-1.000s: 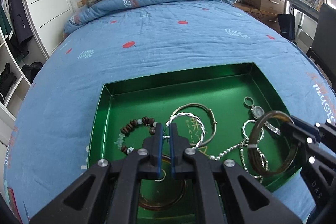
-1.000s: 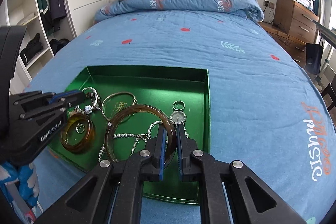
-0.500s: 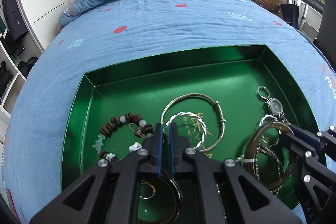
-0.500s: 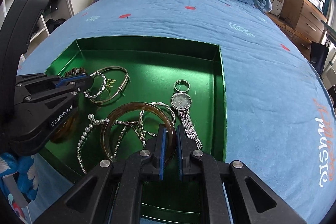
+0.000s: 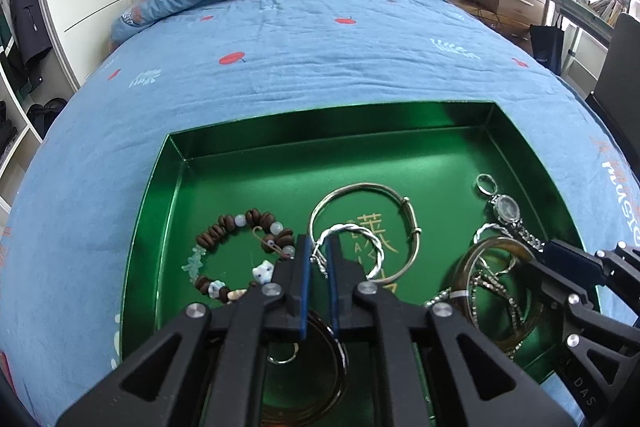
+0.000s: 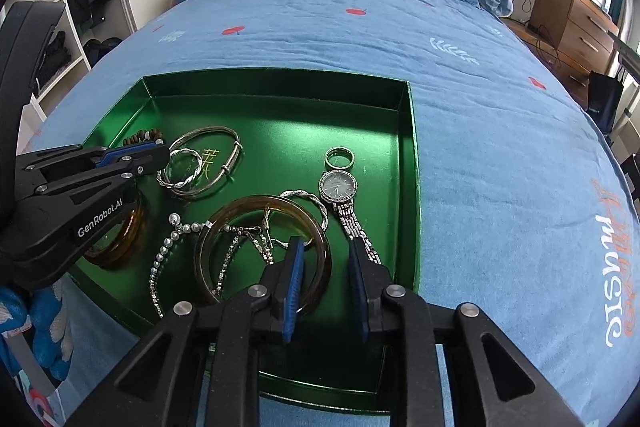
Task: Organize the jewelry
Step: 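Carry and drop the twisted ring into the green tray while the right tool releases the brown bangle, then lift both open tools out of the green tray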
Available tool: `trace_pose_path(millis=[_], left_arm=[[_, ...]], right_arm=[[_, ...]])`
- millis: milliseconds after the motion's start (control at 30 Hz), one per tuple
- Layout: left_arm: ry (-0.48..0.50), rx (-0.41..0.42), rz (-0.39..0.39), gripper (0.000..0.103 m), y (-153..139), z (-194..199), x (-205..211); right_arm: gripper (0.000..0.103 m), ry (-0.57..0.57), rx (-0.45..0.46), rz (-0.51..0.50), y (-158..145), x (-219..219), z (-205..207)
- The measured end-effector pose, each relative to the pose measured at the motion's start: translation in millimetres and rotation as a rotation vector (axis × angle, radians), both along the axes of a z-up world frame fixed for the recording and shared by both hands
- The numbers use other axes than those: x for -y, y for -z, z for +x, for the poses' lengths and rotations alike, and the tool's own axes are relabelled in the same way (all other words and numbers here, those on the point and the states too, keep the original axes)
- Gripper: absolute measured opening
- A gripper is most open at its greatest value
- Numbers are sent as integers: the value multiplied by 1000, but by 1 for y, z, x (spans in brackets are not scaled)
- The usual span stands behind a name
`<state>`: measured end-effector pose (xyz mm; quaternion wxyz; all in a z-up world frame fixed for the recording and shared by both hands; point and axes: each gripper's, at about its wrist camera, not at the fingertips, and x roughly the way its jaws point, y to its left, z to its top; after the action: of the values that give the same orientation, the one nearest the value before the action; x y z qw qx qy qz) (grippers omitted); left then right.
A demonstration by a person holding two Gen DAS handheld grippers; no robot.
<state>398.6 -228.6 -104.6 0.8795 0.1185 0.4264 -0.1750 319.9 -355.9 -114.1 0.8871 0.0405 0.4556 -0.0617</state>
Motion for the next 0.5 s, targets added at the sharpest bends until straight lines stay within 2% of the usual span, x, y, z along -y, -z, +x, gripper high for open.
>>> trace_pose_path(millis=[167,233,500], left_arm=[[-4,26,-66,10,-26,-24,-19],[-7,38,-83,11,-37,-37,-28],[-45,62,-145,18,-62,-107,-75]], right_arm=[[30,-1,51,19,-22,-5,-20],[37,-1,77,19,-33,-9,-32],[38,-20,149,39,-65,-31,-99]])
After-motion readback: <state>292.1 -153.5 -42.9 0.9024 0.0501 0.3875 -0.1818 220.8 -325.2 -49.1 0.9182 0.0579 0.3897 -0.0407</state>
